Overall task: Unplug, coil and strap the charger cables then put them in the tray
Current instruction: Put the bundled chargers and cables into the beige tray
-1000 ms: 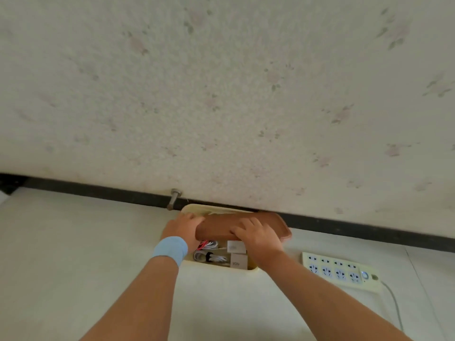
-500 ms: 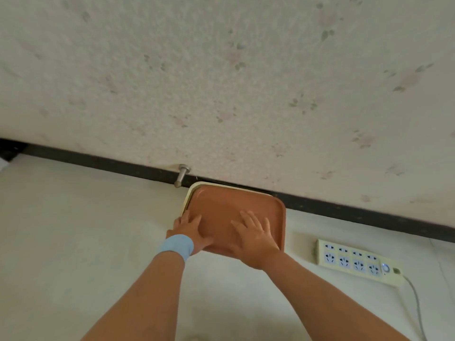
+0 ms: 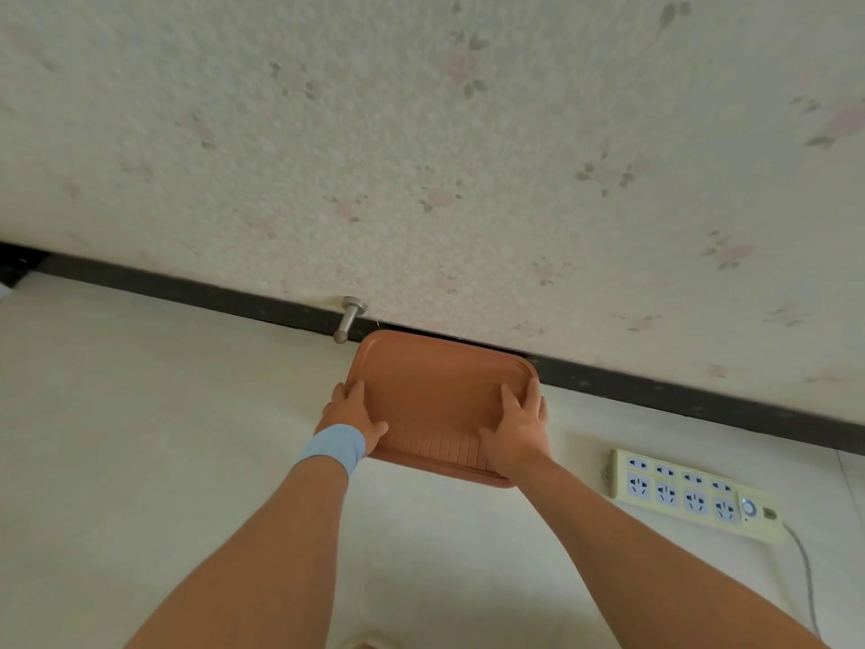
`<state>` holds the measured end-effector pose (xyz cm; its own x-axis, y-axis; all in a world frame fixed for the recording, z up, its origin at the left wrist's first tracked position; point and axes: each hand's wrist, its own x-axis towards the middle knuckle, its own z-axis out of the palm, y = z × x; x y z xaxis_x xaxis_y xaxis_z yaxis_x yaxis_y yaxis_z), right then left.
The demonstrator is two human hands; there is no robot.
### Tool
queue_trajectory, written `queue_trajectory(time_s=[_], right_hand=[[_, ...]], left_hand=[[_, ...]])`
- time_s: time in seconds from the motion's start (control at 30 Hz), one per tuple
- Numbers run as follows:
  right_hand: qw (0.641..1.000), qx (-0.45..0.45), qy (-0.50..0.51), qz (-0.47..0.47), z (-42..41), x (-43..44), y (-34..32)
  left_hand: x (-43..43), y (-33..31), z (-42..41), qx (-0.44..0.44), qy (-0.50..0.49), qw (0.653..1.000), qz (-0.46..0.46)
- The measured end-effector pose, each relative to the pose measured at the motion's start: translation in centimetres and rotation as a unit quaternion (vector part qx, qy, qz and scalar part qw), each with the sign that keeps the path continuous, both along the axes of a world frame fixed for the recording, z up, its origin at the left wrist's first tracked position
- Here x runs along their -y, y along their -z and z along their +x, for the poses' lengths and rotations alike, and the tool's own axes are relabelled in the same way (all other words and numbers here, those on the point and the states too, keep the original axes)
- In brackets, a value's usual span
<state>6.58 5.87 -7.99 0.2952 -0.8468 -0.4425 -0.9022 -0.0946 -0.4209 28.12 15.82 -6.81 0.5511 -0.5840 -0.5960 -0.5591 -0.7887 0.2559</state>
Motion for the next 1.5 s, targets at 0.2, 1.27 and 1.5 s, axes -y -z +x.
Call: queue_trajectory(time_s=[0.2,1.27,1.5], right_hand=[[0.993,-0.075,-0.071,-0.055,-1.9,-0.3,1.1],[0.952,-0.162,-0.255,-0.046,-1.9,3.3,0.4],[0.948,-0.186,-0.254,-0.05,-0.8,4.2,0.5]], left_hand=[[-0.6,-0.3,-1.5,0.012,-0.029,0.999,-0.018],[6.5,0.9,-2.3,0.134,0.343,0.928,0.053],[6.7,1.0,-1.9,0.128,0.322,0.937,0.03]])
